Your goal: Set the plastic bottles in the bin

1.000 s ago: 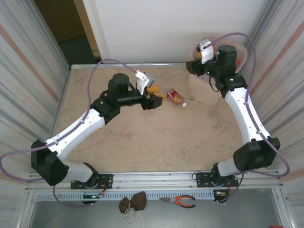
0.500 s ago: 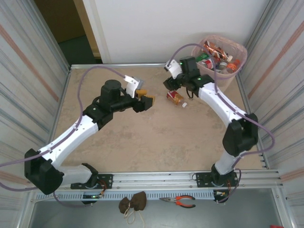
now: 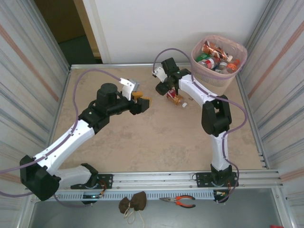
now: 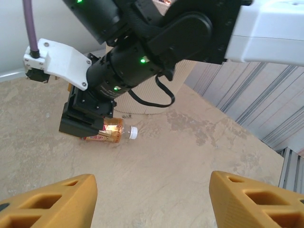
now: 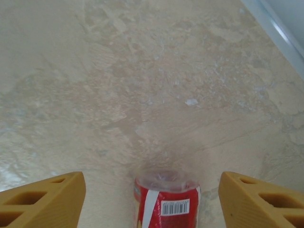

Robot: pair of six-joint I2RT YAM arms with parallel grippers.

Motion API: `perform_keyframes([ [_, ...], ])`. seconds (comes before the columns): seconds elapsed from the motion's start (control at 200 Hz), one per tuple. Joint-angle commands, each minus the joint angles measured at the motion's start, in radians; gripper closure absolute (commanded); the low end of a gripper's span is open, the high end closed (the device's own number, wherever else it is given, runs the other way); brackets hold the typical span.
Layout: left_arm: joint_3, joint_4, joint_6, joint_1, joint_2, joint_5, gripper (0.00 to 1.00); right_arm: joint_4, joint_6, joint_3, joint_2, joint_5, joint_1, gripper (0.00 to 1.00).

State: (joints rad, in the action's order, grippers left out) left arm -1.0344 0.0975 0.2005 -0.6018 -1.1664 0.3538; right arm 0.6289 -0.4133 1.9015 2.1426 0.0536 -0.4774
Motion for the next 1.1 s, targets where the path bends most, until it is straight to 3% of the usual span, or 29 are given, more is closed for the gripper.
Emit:
perform_keyframes([
  [0.0,0.010,0.002,0.016,0.007,0.024,-0.009,0.36,0.110,-0.022,0.070,0.060,0.049,0.003,0.24],
  [0.526,0.013,-0.008,0.022,0.007,0.017,-0.005,0.36,0.283,-0.009,0.142,0.215,0.030,0.040,0.18],
  [1.092,0.014,-0.039,0.033,0.007,0.005,0.005,0.36,0.457,0.024,0.028,0.098,-0.103,0.089,0.14],
])
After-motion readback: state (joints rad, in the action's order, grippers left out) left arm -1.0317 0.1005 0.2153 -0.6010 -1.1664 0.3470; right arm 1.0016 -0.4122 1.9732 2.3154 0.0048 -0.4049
